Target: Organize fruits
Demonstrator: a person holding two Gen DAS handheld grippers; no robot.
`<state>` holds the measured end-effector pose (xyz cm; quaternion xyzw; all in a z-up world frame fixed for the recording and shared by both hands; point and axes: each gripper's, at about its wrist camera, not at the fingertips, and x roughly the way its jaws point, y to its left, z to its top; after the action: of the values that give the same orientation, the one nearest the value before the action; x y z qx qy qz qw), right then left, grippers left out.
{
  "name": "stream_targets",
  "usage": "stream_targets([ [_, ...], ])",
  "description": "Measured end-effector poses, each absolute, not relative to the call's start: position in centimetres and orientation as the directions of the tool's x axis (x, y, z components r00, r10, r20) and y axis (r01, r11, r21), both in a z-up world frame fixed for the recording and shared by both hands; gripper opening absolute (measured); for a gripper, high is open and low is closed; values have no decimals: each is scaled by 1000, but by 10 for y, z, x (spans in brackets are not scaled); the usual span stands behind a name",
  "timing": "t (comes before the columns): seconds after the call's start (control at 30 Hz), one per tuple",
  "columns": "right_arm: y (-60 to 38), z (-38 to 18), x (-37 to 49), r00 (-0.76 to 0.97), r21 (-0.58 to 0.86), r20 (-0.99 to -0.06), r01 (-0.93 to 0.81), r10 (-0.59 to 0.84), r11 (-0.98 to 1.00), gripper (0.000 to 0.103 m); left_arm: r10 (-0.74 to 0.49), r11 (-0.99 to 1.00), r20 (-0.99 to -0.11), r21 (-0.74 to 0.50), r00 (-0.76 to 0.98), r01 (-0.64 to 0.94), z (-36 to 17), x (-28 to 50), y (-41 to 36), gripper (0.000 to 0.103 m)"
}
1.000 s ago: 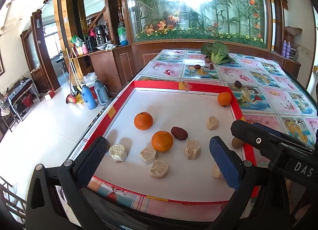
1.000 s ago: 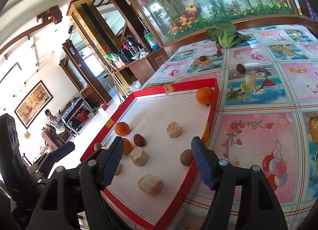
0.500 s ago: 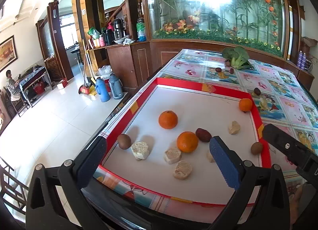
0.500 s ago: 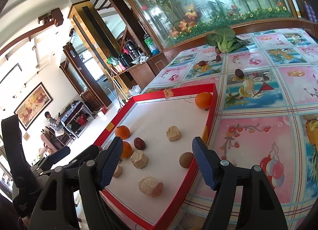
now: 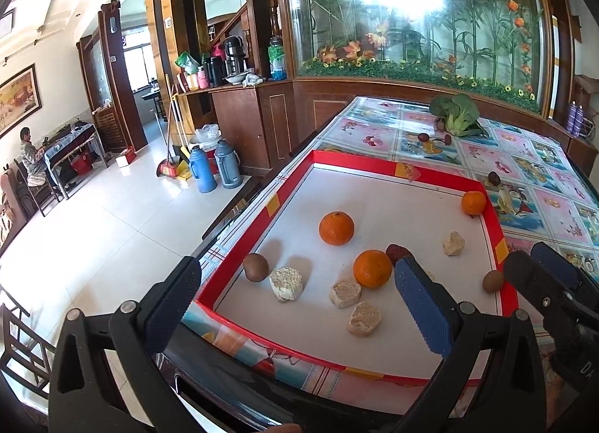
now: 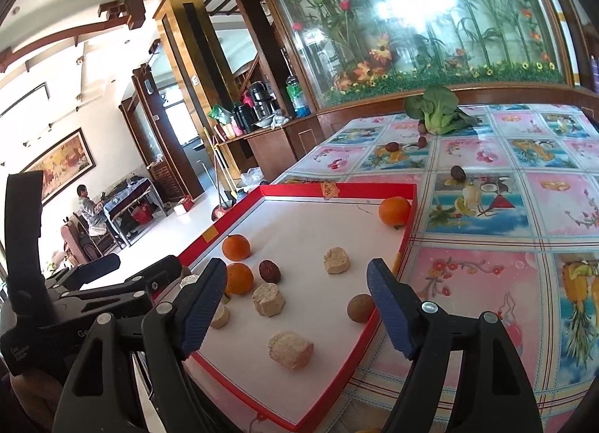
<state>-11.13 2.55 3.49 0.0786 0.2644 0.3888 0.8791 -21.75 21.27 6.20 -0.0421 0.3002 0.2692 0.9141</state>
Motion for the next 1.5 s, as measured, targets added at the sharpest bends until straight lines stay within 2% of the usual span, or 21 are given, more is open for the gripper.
stream_targets([
  [0.43, 29, 44, -129, 619, 249, -402, -636, 675, 731, 77, 477, 850, -541, 84, 693, -520, 75, -228, 209, 103],
  [0.77, 20, 78, -149, 658, 231, -320, -644, 682, 729, 78, 465, 859, -507, 59, 726, -509, 86, -239, 204, 103],
  [1.5, 30, 88, -178, 678, 133, -282, -673, 679, 728, 79, 464, 861, -487, 50, 740, -507, 94, -258, 200, 103],
])
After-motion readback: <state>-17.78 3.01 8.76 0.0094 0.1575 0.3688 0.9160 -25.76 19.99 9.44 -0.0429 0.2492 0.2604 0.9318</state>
